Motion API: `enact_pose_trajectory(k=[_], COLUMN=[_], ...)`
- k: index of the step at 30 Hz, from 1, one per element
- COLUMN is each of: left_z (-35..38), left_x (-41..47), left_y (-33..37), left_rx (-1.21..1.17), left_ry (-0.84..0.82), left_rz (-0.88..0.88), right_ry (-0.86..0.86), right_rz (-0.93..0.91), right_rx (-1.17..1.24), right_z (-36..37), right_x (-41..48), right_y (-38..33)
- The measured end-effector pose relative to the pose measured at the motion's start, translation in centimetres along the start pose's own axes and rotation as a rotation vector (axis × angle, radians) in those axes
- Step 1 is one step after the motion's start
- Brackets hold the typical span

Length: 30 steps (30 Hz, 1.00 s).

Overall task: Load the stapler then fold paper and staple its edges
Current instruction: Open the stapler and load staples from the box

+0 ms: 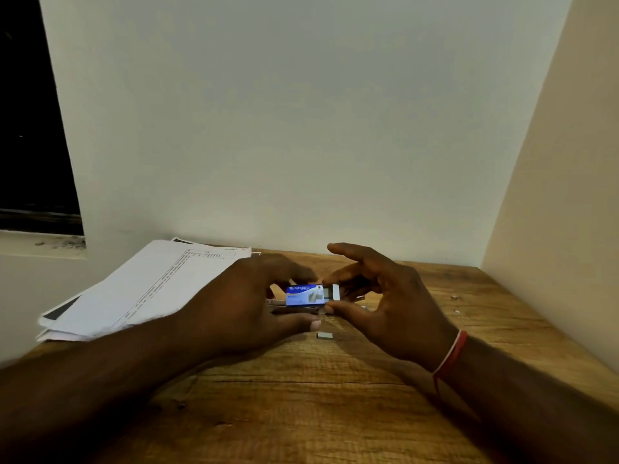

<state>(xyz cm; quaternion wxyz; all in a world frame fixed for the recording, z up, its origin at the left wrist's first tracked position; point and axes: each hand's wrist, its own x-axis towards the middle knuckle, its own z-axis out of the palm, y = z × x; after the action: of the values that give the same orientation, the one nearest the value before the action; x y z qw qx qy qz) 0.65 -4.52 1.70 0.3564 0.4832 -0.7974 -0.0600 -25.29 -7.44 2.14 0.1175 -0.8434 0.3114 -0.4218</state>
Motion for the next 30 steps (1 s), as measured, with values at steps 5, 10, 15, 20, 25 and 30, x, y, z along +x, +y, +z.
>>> enact_pose_trajectory(k=[5,10,15,20,25,30], left_z=[-0.9,-2.2,-2.1,-2.1,-1.8,-1.6], left_x=[0.3,0.3,0.0,-0.1,-0.3,-0.4], left_y=[0.1,0.2,0.7,1.1,1.2,0.9], left_rx=[0.123,0.214,0.263,0.224,0.225,0.199], left_ry=[-0.099,-0.245,-0.36,-0.44,-0.44,-0.43], left_rz=[0.012,-0.017,0.014,0.033,0.057,0.08], right_ry=[-0.074,-0.14,-0.288,-0.425,-0.479,-0.52], right_rz=[-0.006,0.028,0.034,0.02,-0.011,0.063], right_rx=[-0.023,0.01,-0.032,-0.048,-0.087,-0.108], right_z=[-0.2,-0.4,-0.7,-1.2,-1.0,-0.5], right_x=[-0.2,-0.2,-0.3,-0.2,-0.2,-0.4], right_y=[-0.2,0.0,-0.3,-0.7,-0.8,-1.1])
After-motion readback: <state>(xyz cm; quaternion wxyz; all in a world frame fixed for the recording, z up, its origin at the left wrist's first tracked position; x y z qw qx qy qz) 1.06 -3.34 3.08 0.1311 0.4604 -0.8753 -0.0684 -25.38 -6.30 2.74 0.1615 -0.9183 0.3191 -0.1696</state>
